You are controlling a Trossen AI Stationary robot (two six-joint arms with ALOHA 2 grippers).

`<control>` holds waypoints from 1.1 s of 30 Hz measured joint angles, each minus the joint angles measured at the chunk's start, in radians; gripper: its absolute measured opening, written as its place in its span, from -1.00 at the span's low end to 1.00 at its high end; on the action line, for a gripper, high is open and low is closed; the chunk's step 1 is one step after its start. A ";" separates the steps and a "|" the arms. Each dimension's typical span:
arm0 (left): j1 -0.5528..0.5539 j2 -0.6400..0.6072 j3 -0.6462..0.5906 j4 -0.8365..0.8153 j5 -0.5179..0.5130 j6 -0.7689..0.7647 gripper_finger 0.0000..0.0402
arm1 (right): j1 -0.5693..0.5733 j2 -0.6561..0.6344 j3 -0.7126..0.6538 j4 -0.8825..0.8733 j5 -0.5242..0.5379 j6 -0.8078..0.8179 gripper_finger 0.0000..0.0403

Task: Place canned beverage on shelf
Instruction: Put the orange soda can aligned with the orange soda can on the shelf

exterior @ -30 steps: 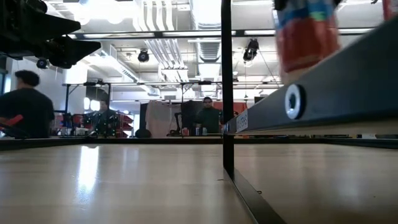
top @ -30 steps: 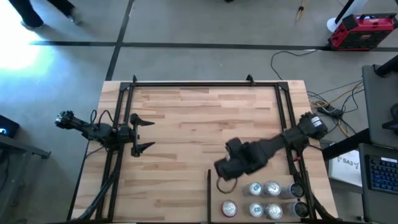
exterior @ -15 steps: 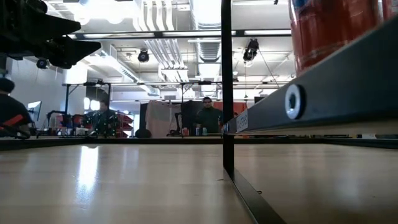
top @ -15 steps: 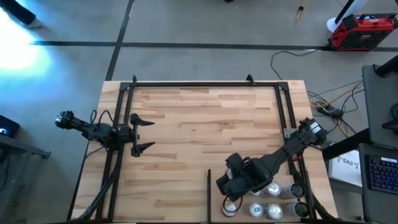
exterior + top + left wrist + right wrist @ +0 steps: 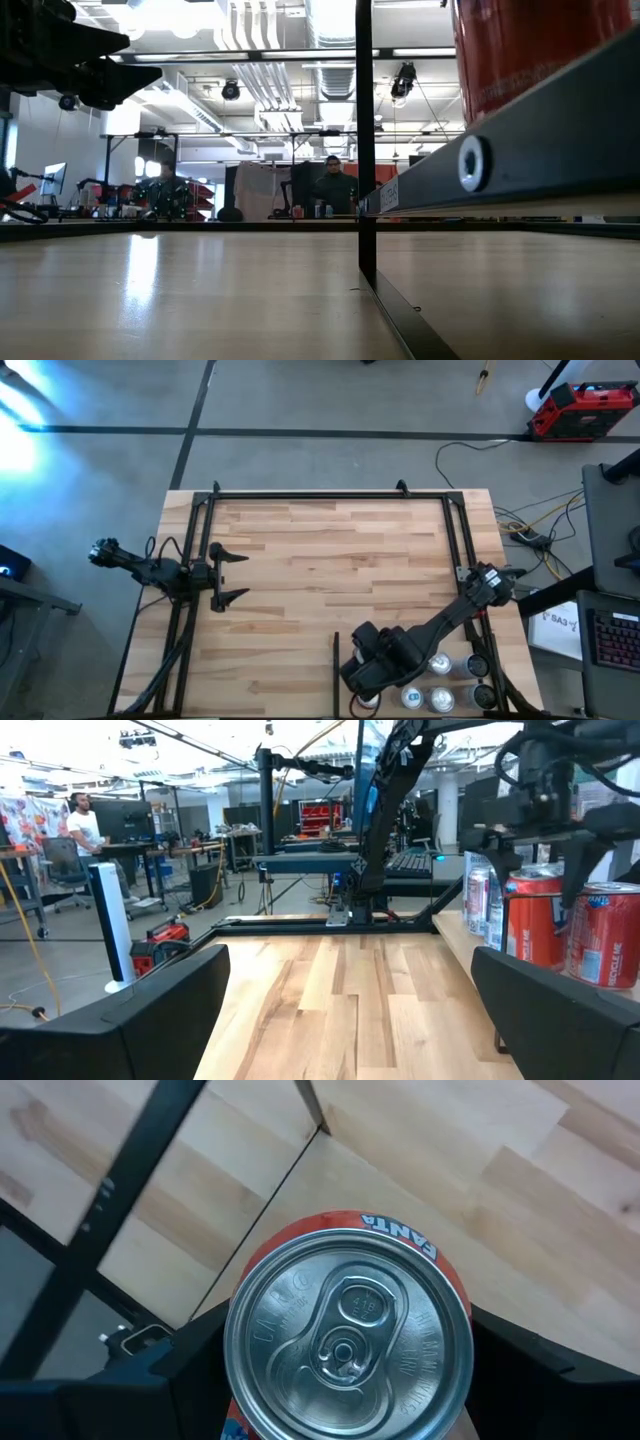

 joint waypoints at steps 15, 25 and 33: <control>0.000 0.000 0.000 0.000 0.000 0.000 0.99 | 0.006 0.027 0.001 0.002 0.001 0.027 0.44; 0.000 0.000 0.000 0.000 0.000 0.000 0.99 | 0.006 0.027 -0.037 0.026 0.003 0.050 0.44; 0.000 0.000 0.000 0.000 0.000 0.000 0.99 | 0.004 0.027 -0.042 0.039 0.014 0.043 0.44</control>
